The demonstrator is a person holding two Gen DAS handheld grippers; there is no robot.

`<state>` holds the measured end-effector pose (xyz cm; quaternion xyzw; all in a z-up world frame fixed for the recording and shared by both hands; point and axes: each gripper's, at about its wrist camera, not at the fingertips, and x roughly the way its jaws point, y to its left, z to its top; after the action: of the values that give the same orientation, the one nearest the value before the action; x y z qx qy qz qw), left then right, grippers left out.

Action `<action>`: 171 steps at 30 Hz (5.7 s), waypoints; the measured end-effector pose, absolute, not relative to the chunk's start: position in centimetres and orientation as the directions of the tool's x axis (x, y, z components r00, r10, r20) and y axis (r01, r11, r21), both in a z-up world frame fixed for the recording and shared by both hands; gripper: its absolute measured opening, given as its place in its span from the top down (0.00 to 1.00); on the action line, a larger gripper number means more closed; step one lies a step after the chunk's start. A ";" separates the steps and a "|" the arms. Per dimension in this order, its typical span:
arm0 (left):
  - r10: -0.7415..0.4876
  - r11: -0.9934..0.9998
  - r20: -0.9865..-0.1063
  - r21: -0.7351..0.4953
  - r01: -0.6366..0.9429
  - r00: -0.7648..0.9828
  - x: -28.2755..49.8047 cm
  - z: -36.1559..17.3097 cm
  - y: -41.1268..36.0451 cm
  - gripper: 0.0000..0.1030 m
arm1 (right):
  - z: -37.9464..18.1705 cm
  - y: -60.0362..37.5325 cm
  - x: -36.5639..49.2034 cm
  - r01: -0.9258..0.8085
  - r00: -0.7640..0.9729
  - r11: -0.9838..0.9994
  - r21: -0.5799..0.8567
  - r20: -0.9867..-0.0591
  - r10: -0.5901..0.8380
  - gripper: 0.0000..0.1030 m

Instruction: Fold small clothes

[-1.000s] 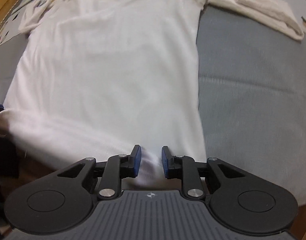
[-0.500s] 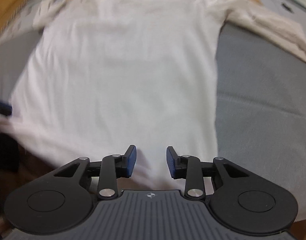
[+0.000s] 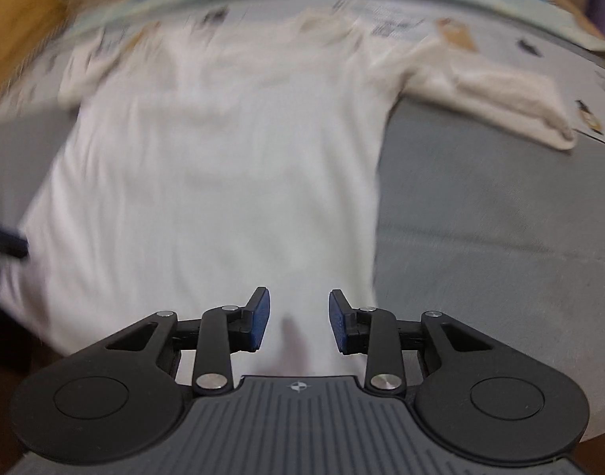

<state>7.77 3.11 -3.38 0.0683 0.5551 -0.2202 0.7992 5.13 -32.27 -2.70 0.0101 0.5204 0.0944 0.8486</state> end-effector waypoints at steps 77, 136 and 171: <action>-0.759 0.599 -0.572 -0.801 -0.010 0.312 29.4 -1.5 -5.3 0.31 | 5.9 -30.2 18.8 -0.165 0.765 0.948 0.272 -0.571 0.297 0.99; -0.118 0.984 -0.892 -0.165 -0.071 0.437 34.5 0.5 9.6 0.86 | -7.6 -34.1 24.4 -0.382 0.351 0.909 -0.164 -0.936 -0.022 0.90; -0.091 0.991 -0.911 -0.121 -0.049 0.402 39.0 -6.9 7.7 0.62 | -6.0 -44.8 37.6 0.273 0.722 0.910 0.311 -0.692 0.020 0.97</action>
<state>39.05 7.75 -6.94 -0.0640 0.5465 -0.0127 0.8349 37.59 -44.77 -6.00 0.1999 0.3666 -0.0696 0.9060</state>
